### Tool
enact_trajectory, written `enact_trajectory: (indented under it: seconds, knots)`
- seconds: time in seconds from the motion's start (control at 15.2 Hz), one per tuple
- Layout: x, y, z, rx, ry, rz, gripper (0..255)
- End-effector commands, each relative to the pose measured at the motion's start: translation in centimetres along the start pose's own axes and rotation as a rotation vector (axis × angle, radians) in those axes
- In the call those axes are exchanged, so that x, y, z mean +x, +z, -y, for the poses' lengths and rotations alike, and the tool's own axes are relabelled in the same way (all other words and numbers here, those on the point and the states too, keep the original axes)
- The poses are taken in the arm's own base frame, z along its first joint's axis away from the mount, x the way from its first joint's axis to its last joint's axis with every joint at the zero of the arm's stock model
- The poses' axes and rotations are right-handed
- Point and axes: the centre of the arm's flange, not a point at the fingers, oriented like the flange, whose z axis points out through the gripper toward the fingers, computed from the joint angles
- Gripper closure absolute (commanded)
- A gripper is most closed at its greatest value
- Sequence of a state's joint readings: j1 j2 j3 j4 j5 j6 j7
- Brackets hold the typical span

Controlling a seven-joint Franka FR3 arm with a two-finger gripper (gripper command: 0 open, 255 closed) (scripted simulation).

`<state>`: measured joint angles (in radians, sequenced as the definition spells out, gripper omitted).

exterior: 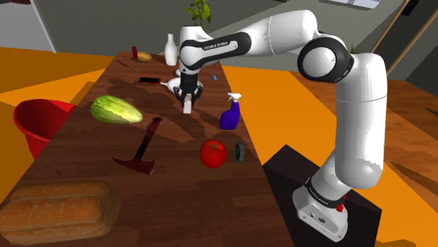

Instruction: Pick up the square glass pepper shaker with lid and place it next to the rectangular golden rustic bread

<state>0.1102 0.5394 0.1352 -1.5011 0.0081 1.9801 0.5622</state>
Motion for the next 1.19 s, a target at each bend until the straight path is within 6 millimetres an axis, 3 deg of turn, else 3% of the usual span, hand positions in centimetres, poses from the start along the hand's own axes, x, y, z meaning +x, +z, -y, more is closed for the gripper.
enact_trajectory:
  seconds: [0.0,1.12]
  knots:
    - [-0.1,-1.1,0.1,0.0,0.0,0.0,255]
    - [-0.9,-9.9,0.4,0.0,0.0,0.0,255]
